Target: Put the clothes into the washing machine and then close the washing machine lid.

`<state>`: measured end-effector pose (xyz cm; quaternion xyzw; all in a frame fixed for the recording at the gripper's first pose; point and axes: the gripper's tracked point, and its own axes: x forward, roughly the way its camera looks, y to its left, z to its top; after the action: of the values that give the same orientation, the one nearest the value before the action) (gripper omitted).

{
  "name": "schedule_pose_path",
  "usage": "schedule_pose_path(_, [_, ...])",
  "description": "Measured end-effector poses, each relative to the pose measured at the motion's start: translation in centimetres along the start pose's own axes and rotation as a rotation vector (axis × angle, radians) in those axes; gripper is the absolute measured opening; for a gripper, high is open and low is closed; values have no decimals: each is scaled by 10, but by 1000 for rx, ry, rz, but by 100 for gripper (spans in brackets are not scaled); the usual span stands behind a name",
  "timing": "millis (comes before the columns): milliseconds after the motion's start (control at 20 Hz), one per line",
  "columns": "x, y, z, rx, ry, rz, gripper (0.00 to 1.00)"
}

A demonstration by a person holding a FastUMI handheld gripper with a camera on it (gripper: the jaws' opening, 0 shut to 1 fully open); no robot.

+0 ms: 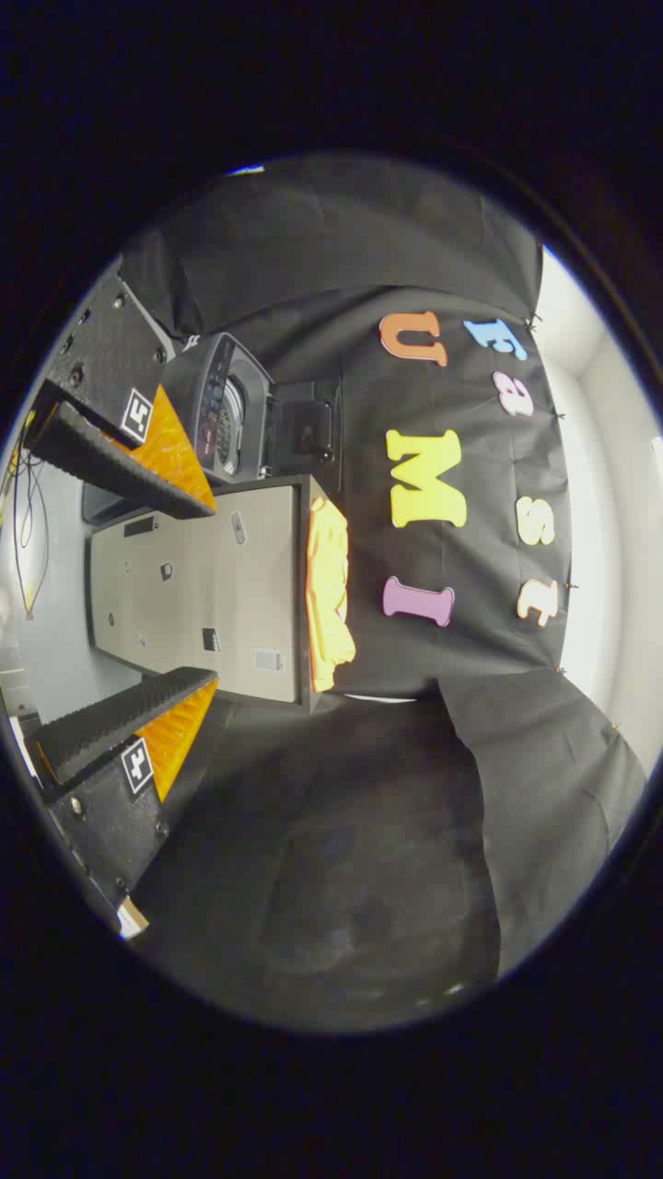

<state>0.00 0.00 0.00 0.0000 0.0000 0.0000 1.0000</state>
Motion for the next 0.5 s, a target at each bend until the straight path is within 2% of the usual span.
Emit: schedule_pose_path(500, [1,5,-4,-11,2,2,100])
